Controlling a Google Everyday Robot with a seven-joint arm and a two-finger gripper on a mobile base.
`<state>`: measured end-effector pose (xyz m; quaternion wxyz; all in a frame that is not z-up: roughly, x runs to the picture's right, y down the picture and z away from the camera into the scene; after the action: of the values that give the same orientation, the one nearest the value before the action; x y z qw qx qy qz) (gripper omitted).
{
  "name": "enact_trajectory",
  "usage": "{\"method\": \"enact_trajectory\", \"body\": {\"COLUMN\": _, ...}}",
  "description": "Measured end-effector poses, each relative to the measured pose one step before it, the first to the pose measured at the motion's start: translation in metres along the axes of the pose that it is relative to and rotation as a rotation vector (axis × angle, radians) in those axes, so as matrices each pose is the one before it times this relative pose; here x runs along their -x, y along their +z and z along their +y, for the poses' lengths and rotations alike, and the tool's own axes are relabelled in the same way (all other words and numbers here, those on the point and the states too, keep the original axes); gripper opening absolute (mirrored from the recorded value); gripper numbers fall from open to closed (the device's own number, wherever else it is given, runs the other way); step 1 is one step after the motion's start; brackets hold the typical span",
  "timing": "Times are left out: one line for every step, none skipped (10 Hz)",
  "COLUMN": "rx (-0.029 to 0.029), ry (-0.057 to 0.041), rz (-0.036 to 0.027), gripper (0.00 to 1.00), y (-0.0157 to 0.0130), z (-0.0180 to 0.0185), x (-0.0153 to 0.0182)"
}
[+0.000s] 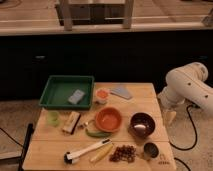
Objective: Wipe red bowl with towel
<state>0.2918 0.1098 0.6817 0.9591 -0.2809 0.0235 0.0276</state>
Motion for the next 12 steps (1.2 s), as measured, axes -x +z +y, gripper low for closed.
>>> {"method": "enact_trajectory", "body": {"rx": -0.00553, "ry": -0.02261, "rz": 0.00467, "gripper": 0.80, "y": 0.00332, "z": -0.00449, "x": 0.00792}}
{"method": "enact_trajectory", "body": {"rx": -0.00453, "ry": -0.01615, "rz": 0.00193, "gripper": 0.80, "y": 0.00192, "z": -0.00437, "x": 0.01034}}
{"method": "enact_trajectory", "body": {"rx": -0.00264, "ry": -0.02183, "rz": 0.00039, "gripper": 0.80, "y": 0.00324, "z": -0.00512, "x": 0.01717}}
{"method": "enact_trajectory", "body": {"rx": -0.00298, "ry": -0.01541, "rz": 0.00204, "gripper": 0.80, "y": 0.00205, "z": -0.00403, "x": 0.01052}}
{"method": "enact_trajectory", "body": {"rx": -0.00312, "ry": -0.00822, "rz": 0.00216, "gripper": 0.80, "y": 0.00074, "z": -0.00206, "x": 0.00439}}
{"method": "enact_trajectory", "body": {"rx": -0.00355, "ry": -0.00667, "rz": 0.00162, "gripper": 0.80, "y": 0.00158, "z": -0.00224, "x": 0.00033}}
{"method": "enact_trajectory", "body": {"rx": -0.00237, "ry": -0.00284, "rz": 0.00166, "gripper": 0.80, "y": 0.00204, "z": -0.00294, "x": -0.00060}}
{"method": "enact_trajectory", "body": {"rx": -0.00352, "ry": -0.00716, "rz": -0.00064, "gripper": 0.80, "y": 0.00109, "z": -0.00424, "x": 0.00319}}
{"method": "enact_trajectory", "body": {"rx": -0.00303, "ry": -0.00767, "rz": 0.00040, "gripper": 0.80, "y": 0.00108, "z": -0.00351, "x": 0.00464}}
{"method": "enact_trajectory", "body": {"rx": -0.00546, "ry": -0.00885, "rz": 0.00003, "gripper": 0.80, "y": 0.00136, "z": -0.00430, "x": 0.00602}}
{"method": "enact_trajectory", "body": {"rx": -0.00541, "ry": -0.01094, "rz": -0.00030, "gripper": 0.80, "y": 0.00107, "z": -0.00459, "x": 0.00618}}
{"method": "enact_trajectory", "body": {"rx": -0.00716, "ry": -0.01003, "rz": -0.00025, "gripper": 0.80, "y": 0.00186, "z": -0.00499, "x": 0.00384}}
